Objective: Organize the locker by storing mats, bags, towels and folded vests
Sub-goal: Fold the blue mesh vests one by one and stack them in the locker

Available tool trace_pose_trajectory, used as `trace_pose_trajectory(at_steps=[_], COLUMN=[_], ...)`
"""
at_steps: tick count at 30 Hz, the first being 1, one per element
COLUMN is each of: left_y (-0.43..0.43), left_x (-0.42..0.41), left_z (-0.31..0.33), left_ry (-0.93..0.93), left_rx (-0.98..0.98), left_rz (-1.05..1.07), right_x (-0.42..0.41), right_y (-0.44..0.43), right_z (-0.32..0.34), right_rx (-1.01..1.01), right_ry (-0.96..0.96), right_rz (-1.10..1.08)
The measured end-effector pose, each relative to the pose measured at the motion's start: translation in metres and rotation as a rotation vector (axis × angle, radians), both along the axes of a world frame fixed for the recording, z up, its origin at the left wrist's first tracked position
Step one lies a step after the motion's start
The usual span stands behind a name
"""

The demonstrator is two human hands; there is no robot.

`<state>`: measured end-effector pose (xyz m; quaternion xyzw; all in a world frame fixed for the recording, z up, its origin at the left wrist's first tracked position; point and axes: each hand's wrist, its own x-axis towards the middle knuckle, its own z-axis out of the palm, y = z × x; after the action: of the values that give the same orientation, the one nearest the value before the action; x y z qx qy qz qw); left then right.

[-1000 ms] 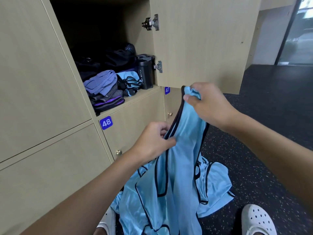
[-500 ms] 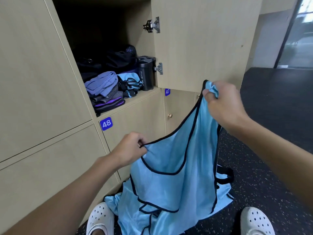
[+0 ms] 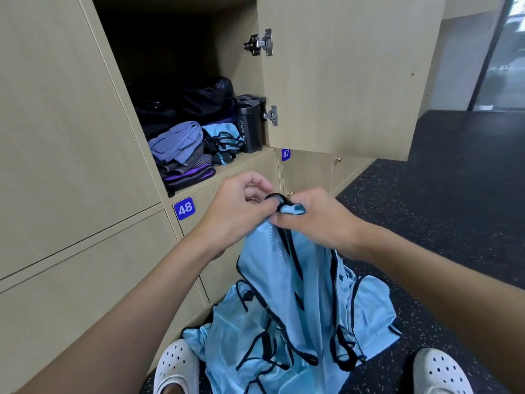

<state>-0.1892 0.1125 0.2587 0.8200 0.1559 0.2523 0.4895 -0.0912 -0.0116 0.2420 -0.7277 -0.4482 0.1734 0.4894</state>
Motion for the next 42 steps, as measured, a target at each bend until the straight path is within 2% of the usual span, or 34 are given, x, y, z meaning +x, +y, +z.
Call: trace_pose_trajectory(at_steps=[2, 5, 7, 11, 15, 18, 21, 24, 26, 28, 32, 34, 36, 38, 42], left_y=[0.001, 0.002, 0.003, 0.001, 0.004, 0.007, 0.007, 0.007, 0.007, 0.008, 0.016, 0.019, 0.019, 0.013, 0.004], left_x=[-0.003, -0.007, -0.007, -0.004, -0.002, -0.002, -0.005, -0.007, -0.009, -0.01, -0.012, -0.012, -0.014, -0.018, -0.019], left_z=[-0.002, -0.009, -0.017, -0.022, -0.013, -0.005, 0.003, 0.009, 0.012, 0.013, 0.014, 0.013, 0.011, 0.01, 0.008], left_ry=[0.036, 0.223, 0.257, 0.151, -0.029, -0.122, -0.171, -0.215, -0.216, -0.203, -0.191, -0.122, 0.021, 0.117, 0.096], left_rx=[-0.008, 0.008, 0.008, 0.125, -0.049, -0.147, -0.165, -0.215, -0.246, -0.259, -0.273, -0.225, -0.058, 0.097, 0.112], left_rz=[-0.029, -0.113, -0.114, 0.009, 0.065, 0.113, 0.075, -0.003, -0.049, -0.059, 0.035, 0.115, 0.154, 0.085, -0.087], right_x=[0.004, 0.014, 0.017, 0.02, 0.022, 0.02, 0.016, 0.009, 0.006, 0.006, 0.003, 0.002, 0.003, 0.005, 0.008], right_y=[-0.002, -0.004, -0.005, -0.007, -0.009, -0.012, -0.012, -0.011, -0.01, -0.008, -0.007, -0.006, -0.006, -0.007, -0.009], right_z=[0.003, 0.007, 0.009, 0.011, 0.016, 0.016, 0.011, 0.004, 0.001, 0.001, 0.004, 0.007, 0.011, 0.015, 0.013], right_rx=[0.031, 0.075, 0.106, 0.139, 0.164, 0.128, 0.003, -0.095, -0.075, -0.051, -0.02, 0.026, 0.091, 0.151, 0.195], right_ry=[0.048, 0.096, 0.144, 0.186, 0.24, 0.212, 0.116, 0.167, 0.243, 0.299, 0.289, 0.278, 0.297, 0.29, 0.263], right_rz=[-0.07, -0.202, -0.251, -0.334, -0.373, -0.326, -0.138, 0.035, 0.12, 0.145, 0.114, 0.085, 0.042, -0.004, -0.071])
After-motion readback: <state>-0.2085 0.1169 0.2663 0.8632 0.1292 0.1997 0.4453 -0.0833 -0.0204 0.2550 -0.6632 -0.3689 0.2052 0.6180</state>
